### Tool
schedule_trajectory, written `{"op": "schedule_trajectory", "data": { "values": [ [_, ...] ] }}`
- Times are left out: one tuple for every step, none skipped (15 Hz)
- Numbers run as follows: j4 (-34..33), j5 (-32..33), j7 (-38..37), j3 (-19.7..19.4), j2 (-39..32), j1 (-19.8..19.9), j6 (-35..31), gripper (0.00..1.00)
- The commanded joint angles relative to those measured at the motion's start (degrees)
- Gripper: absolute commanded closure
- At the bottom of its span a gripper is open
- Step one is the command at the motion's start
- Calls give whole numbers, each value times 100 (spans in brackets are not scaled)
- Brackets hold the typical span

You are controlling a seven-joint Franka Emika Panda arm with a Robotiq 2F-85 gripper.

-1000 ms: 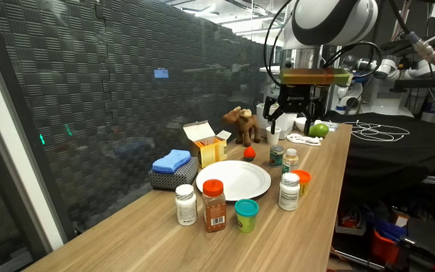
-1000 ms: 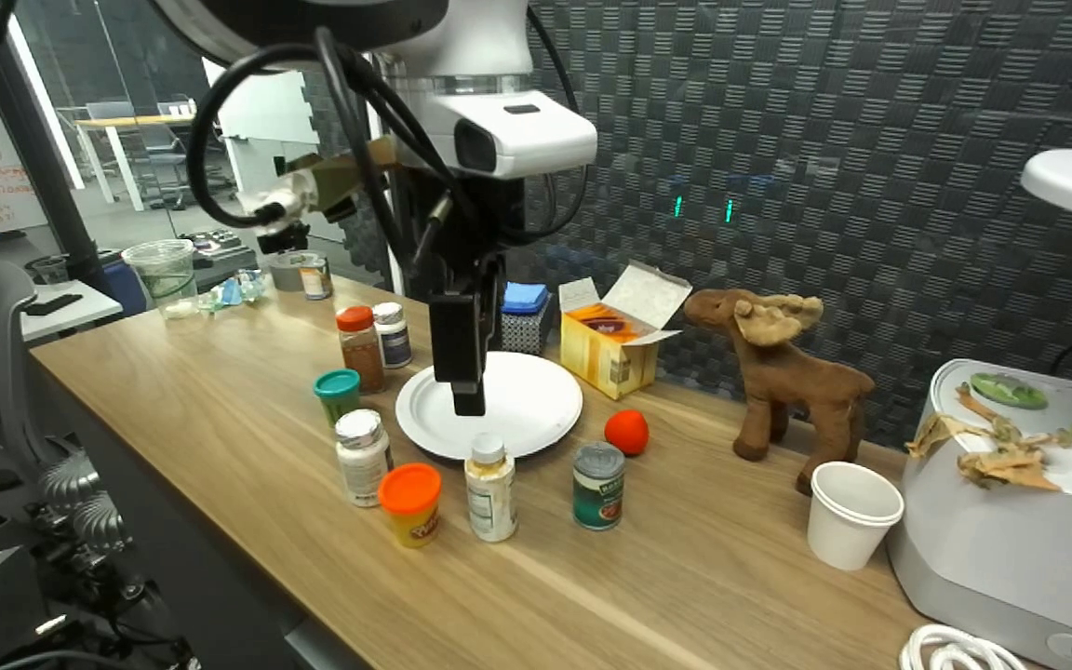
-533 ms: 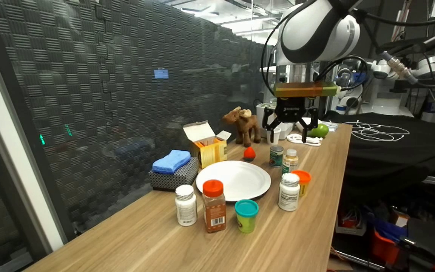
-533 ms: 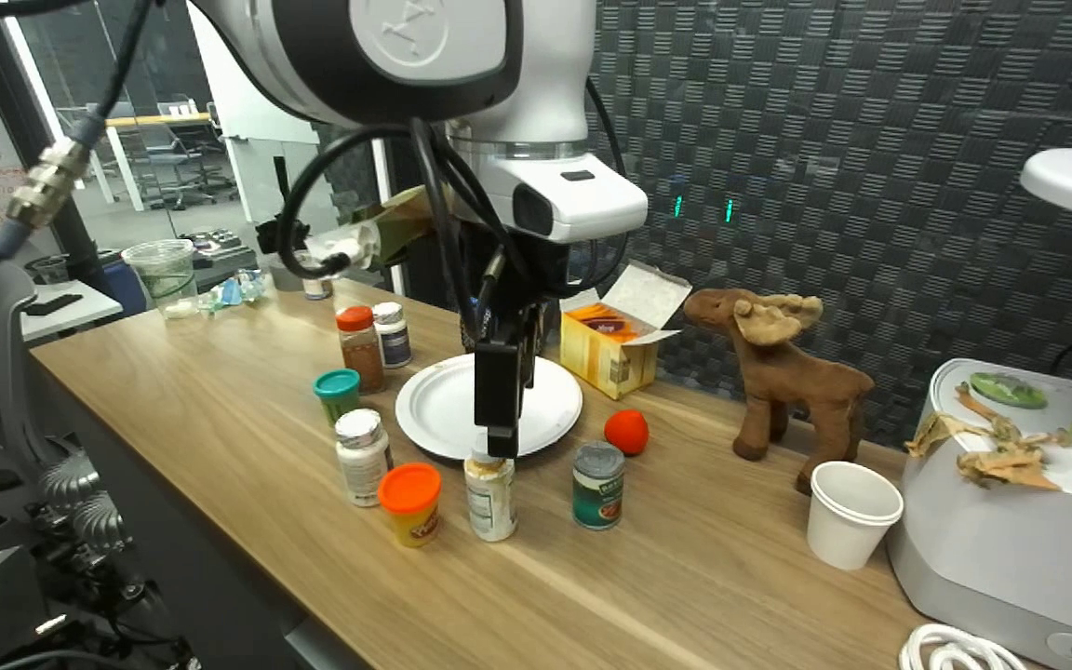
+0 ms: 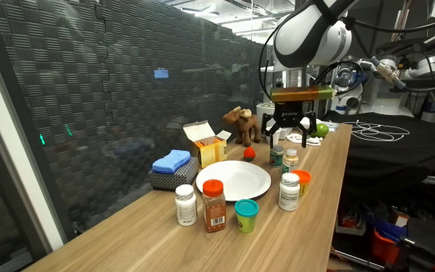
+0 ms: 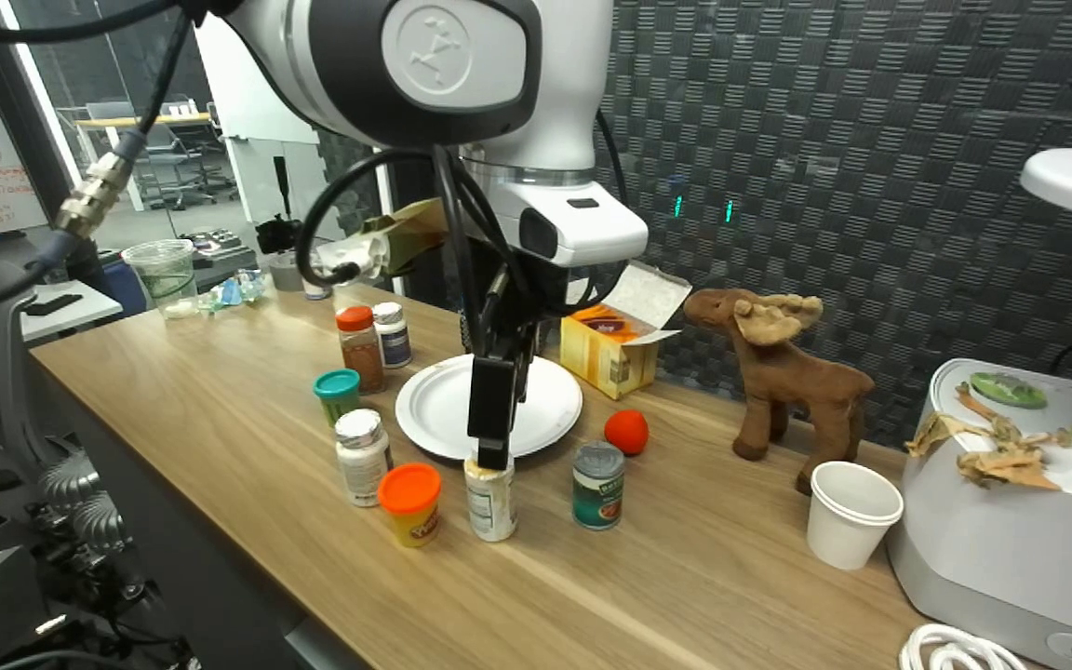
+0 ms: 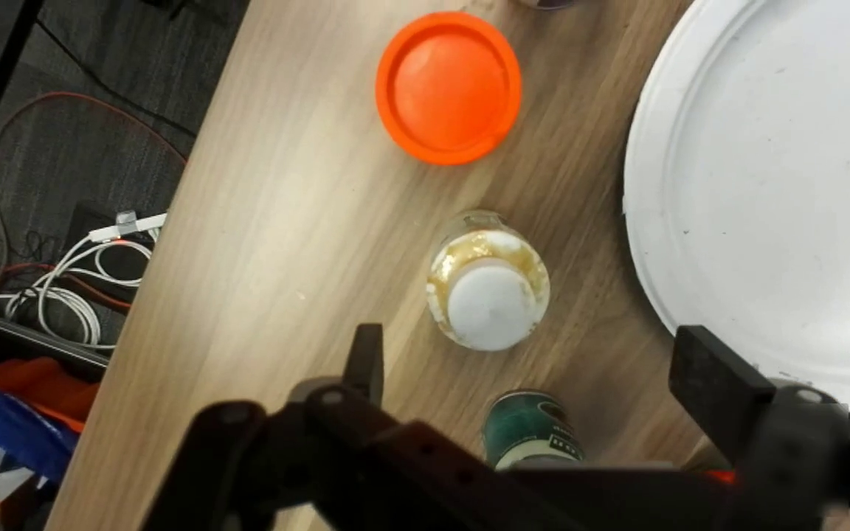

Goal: Put all the containers on the white plate

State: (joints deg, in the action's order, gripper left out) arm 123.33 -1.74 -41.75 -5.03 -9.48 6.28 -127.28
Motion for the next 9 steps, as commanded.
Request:
{"op": "schedule_trajectory", "data": {
  "values": [
    [-103,-228,97,-74,-17,-68,194,0],
    [-107,-276,108,-73,-40,-66,202,1],
    [-120,-303,102,-75,-63,-68,213,11],
    [-128,-338,74,-75,-86,-72,191,26],
    [-123,-365,62,-69,-99,-82,177,31],
    [-123,-359,30,-71,-117,-92,160,38],
    [-123,-338,-10,-75,-141,-105,142,47],
    [-127,-321,-44,-80,-165,-114,132,55],
    [-128,-323,-47,-81,-181,-119,137,62]
  ]
}}
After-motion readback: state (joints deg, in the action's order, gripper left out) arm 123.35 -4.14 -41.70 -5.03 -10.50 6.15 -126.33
